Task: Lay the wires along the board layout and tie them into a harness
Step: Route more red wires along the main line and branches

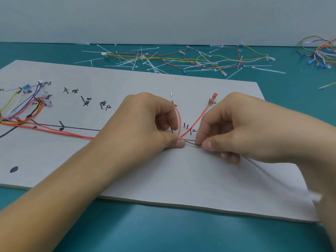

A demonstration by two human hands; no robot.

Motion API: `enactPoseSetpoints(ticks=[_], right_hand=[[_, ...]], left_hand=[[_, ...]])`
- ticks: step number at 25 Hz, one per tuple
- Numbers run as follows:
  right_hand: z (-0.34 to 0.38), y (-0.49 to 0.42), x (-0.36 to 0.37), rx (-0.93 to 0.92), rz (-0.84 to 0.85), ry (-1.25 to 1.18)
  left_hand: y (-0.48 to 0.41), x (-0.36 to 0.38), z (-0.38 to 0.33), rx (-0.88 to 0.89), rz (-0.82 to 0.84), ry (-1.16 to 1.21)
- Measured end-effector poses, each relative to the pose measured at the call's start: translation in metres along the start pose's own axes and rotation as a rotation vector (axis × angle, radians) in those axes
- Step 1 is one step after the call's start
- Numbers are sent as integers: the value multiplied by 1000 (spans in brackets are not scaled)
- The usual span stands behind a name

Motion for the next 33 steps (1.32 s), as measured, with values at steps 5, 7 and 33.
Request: enactPoseSetpoints(ticks=[5, 7, 33], right_hand=[[-3, 4, -4, -29, 81, -27], [-3, 6, -5, -27, 118, -25], [-6, 6, -3, -56, 203, 21]], left_hand=[[-3, -6, 3, 29, 71, -66], [-5, -9, 4, 43, 115, -97], [-9, -5, 7, 93, 58, -517]])
Point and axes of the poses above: each hand's wrist, its own y-axis away from the middle knuckle, its own x-axis out of the palm, z = x × y, the point moved 2 cm from there along -y, towards the middle knuckle, and after that the axes turned 10 degrees about -x, right-handed, at the moved point
